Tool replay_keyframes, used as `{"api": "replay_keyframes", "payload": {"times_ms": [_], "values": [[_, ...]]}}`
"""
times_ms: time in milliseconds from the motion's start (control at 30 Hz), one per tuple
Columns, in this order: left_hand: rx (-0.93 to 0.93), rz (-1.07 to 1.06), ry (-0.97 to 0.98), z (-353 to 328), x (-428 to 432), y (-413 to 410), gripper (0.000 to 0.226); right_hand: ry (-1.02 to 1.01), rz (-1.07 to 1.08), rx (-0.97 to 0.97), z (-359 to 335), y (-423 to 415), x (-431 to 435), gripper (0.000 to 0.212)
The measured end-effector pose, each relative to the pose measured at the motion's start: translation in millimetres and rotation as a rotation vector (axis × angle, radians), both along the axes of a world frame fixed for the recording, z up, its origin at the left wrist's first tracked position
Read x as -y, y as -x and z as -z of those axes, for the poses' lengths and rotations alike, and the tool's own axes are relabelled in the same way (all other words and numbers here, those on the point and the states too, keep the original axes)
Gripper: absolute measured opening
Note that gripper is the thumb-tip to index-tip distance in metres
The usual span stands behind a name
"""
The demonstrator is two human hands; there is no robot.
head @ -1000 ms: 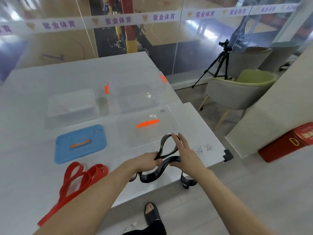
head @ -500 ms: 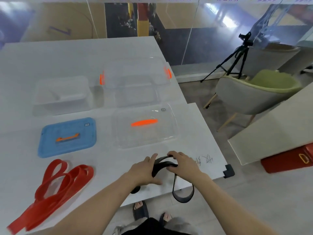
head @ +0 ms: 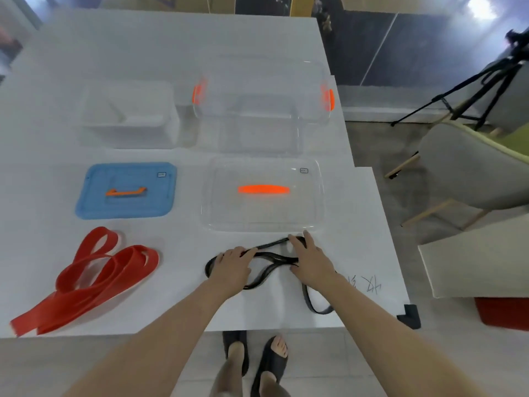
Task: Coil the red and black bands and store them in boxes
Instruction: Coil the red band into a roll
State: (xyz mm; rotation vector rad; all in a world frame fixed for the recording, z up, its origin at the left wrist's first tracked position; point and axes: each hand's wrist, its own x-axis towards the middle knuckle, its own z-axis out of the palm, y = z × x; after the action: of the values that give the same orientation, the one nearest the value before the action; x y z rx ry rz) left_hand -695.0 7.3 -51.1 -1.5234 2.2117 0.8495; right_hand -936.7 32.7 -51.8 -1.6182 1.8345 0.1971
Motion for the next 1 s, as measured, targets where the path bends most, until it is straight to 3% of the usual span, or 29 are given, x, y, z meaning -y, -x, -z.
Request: {"api": "replay_keyframes", "payload": {"times_ms": [333,600,1000], "values": [[-0.014,0.023,0.027,-5.6,-18.8,-9.0,0.062,0.034,-0.012,-0.042,-5.0,-14.1,-15.5,0.066],[-0.097,-0.052,0.063,-19.6,-27.7,-18.5,0.058,0.198,-0.100,-0.063,-28.9,-32.0,-33.5,0.046],[-0.102,-0.339,0.415,-62.2,-83.5,-118.0,0.044,0.383,-0.257,-0.024,-63.0,-136.5,-44.7,0.038]]}}
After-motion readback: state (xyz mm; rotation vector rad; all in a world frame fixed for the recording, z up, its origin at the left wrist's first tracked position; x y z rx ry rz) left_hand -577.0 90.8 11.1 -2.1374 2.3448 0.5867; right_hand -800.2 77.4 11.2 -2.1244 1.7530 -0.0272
